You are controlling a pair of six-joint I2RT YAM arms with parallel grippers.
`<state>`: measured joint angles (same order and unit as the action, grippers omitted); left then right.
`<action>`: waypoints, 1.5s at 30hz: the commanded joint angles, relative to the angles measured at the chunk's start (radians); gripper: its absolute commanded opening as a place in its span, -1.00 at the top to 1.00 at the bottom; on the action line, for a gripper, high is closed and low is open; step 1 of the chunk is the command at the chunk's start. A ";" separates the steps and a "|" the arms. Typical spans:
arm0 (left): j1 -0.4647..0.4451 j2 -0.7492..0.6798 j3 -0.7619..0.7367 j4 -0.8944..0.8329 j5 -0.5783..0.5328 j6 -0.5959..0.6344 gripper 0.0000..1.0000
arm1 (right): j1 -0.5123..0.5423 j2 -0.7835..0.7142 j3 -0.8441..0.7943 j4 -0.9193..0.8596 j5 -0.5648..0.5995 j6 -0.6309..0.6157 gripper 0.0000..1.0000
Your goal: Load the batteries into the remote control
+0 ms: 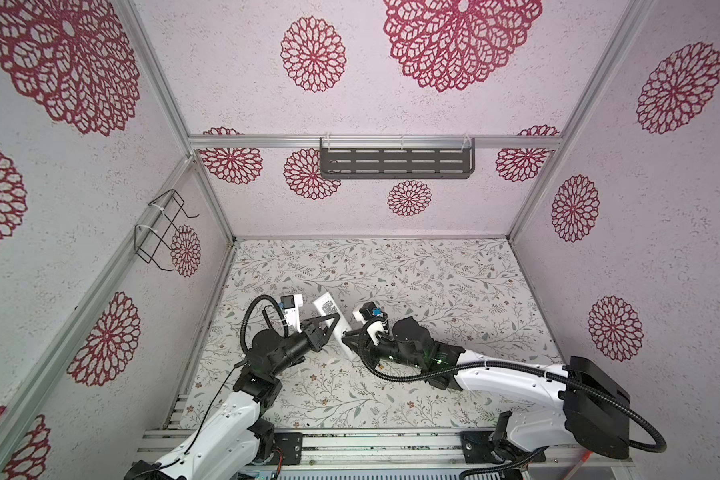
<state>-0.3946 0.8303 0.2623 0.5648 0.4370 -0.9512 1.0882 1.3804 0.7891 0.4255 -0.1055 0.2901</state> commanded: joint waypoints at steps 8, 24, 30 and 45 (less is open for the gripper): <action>-0.003 -0.028 -0.003 0.085 0.035 -0.011 1.00 | 0.010 -0.004 0.019 0.030 0.023 0.026 0.77; -0.003 -0.017 -0.004 0.130 0.057 -0.053 1.00 | 0.016 -0.071 -0.077 0.250 0.089 0.022 0.90; -0.004 0.000 -0.003 0.182 0.063 -0.098 1.00 | 0.026 -0.090 -0.101 0.278 0.122 -0.006 0.91; -0.004 0.013 -0.013 0.234 0.057 -0.132 1.00 | 0.038 -0.091 -0.114 0.290 0.133 -0.034 0.83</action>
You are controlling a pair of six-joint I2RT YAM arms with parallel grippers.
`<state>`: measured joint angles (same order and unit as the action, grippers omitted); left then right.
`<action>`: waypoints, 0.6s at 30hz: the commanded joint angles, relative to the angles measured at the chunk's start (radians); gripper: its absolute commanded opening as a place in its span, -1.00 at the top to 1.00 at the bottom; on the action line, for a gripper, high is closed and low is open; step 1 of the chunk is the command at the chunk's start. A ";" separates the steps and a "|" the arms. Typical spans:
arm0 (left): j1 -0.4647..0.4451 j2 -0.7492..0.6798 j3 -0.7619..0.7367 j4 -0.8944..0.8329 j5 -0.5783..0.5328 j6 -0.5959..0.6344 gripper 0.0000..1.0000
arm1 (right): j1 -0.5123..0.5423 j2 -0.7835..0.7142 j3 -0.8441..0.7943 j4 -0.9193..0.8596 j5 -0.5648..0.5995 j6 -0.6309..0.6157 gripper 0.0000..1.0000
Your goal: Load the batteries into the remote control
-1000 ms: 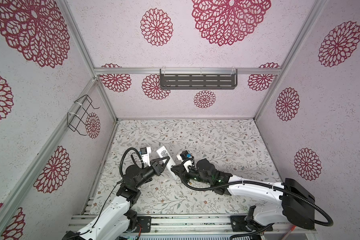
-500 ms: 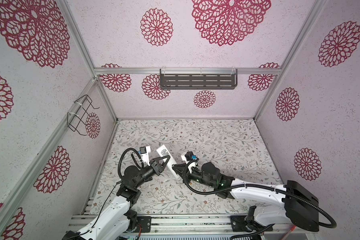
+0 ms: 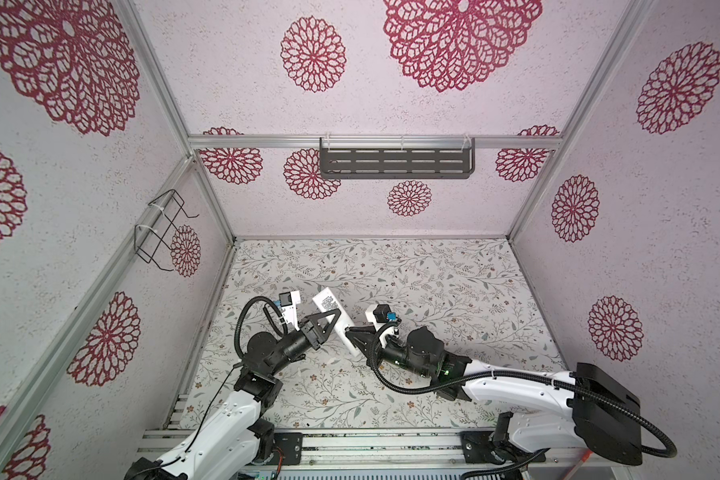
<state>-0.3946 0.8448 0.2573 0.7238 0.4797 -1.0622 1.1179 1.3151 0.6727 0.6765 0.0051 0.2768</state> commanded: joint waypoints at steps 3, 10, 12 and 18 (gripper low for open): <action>-0.004 0.000 -0.009 0.082 0.014 -0.022 1.00 | 0.012 -0.028 0.004 0.025 0.027 -0.025 0.80; -0.004 0.002 -0.012 0.095 0.016 -0.024 1.00 | 0.018 -0.028 0.007 0.017 0.035 -0.029 0.66; -0.004 0.002 -0.013 0.096 0.016 -0.024 1.00 | 0.019 -0.026 0.008 0.015 0.035 -0.030 0.62; -0.004 0.003 -0.014 0.099 0.016 -0.024 1.00 | 0.022 -0.027 0.008 0.006 0.042 -0.032 0.55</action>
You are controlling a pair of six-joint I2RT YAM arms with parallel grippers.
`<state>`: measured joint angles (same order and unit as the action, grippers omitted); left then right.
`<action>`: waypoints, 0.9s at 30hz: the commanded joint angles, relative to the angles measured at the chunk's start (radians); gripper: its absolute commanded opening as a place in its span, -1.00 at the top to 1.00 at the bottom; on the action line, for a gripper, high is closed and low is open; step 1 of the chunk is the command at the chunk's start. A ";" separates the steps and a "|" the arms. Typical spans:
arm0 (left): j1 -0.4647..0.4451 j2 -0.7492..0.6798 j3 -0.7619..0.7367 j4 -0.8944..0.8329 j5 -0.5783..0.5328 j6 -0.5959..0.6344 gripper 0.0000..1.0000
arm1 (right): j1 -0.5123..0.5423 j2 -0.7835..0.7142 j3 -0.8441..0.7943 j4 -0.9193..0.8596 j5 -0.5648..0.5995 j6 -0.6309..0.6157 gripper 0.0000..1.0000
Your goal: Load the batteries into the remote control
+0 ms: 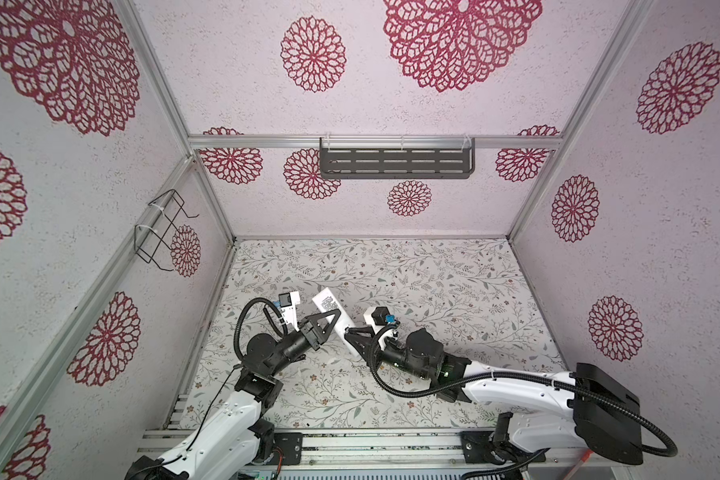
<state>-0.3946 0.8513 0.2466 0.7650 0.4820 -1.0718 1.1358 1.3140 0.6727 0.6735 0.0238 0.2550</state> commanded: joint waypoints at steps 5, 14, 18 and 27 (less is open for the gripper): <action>-0.003 0.000 -0.005 0.065 0.013 -0.017 1.00 | 0.007 -0.035 0.008 0.003 0.028 -0.013 0.47; -0.004 0.000 -0.003 0.065 0.015 -0.017 1.00 | 0.012 -0.055 0.010 -0.012 0.044 -0.026 0.20; -0.004 0.002 -0.005 0.064 0.013 -0.015 1.00 | 0.013 -0.067 0.010 -0.022 0.050 -0.030 0.13; -0.002 0.012 -0.007 0.062 0.016 -0.008 1.00 | 0.020 -0.091 0.034 -0.066 0.040 -0.046 0.06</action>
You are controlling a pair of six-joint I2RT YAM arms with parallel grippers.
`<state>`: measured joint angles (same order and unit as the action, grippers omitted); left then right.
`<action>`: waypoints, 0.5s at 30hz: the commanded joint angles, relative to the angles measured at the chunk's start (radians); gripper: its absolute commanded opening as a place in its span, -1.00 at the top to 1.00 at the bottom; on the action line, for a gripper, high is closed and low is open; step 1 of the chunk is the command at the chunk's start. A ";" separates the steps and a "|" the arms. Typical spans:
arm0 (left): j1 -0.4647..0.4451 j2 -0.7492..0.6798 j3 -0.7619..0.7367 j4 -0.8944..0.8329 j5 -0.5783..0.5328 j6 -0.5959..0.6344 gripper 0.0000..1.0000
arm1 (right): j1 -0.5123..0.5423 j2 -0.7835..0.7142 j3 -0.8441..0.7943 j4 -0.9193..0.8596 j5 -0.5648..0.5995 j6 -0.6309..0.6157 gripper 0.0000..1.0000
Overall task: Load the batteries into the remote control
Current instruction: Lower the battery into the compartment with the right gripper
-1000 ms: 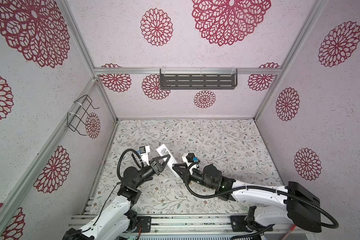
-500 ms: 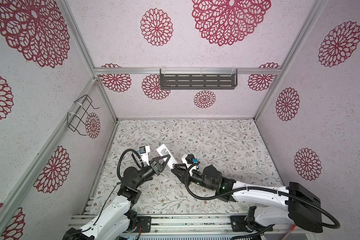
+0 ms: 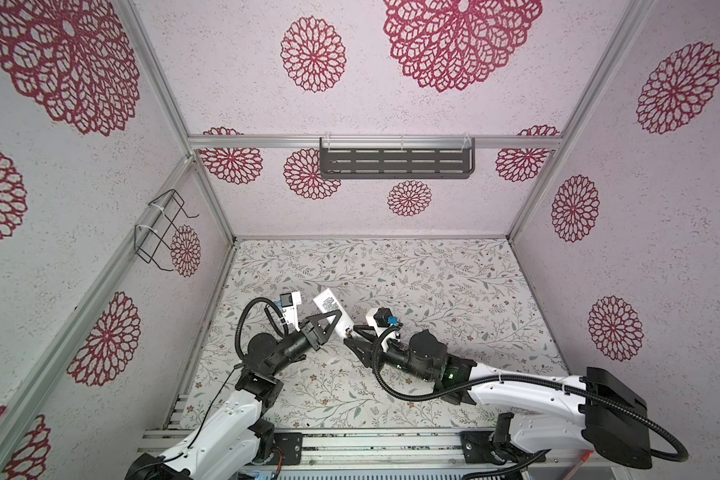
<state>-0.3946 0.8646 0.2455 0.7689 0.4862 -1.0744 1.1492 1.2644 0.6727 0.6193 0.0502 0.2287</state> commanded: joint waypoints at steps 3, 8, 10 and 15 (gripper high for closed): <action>-0.002 0.000 -0.008 0.061 0.015 -0.007 1.00 | 0.009 -0.069 0.037 -0.054 0.001 -0.023 0.06; -0.002 -0.001 -0.007 0.060 0.018 -0.007 1.00 | 0.015 -0.141 0.083 -0.220 -0.007 -0.044 -0.02; 0.000 0.001 -0.004 0.060 0.024 -0.006 1.00 | 0.019 -0.173 0.113 -0.314 -0.017 -0.069 -0.02; 0.000 0.004 0.000 0.067 0.041 -0.019 1.00 | 0.023 -0.251 0.186 -0.560 -0.019 -0.159 -0.03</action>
<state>-0.3946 0.8650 0.2455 0.7750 0.5079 -1.0775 1.1664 1.0611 0.7963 0.2363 0.0399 0.1486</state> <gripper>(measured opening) 0.195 0.516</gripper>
